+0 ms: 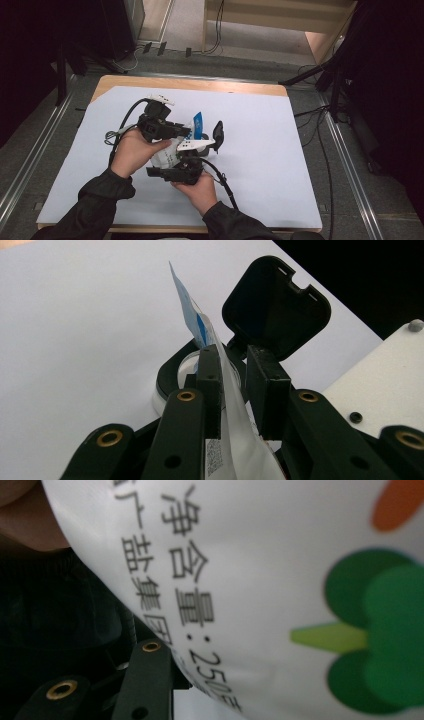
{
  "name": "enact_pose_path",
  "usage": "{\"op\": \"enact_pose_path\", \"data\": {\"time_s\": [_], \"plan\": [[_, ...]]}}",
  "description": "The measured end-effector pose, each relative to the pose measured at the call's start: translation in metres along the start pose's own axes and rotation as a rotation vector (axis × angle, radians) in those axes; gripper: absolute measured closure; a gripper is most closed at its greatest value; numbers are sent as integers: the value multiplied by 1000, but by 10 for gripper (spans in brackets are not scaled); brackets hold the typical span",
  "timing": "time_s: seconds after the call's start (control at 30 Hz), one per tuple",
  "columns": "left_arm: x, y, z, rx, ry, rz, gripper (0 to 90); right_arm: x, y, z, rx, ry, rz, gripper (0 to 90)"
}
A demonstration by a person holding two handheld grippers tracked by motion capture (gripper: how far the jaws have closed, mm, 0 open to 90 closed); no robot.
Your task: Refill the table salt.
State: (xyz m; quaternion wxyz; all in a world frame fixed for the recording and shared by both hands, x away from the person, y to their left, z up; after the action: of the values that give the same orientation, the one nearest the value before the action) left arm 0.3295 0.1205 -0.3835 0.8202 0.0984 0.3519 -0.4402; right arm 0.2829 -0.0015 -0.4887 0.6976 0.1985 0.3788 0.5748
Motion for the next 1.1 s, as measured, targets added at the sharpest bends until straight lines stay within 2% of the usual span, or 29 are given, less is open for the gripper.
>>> {"op": "enact_pose_path", "data": {"time_s": [0.23,0.4,0.67,1.1], "plan": [[-1,2,-3,4,0,-8,765,0,-2,-2,-13,-7,-10,625],[-2,4,-7,-3,8,-31,759,0,-5,-3,-13,-8,-20,633],[-2,6,-15,-2,22,-48,756,3,-7,-6,-50,6,-40,636],[-4,13,-26,0,31,-110,784,7,-13,-15,-81,22,-83,643]]}}
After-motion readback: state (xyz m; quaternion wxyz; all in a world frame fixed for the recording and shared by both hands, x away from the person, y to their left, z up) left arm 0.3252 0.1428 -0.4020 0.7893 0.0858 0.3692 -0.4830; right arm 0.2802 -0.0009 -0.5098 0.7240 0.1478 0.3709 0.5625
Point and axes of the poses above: each handheld gripper's, and its own axes: x roughly forward along the jaws, z roughly out of its top, y roughly to its left, the point moved 1 cm from there along x, roughly forward along the jaws, and after that the axes turned 13 degrees about x, right-handed, at the moved point
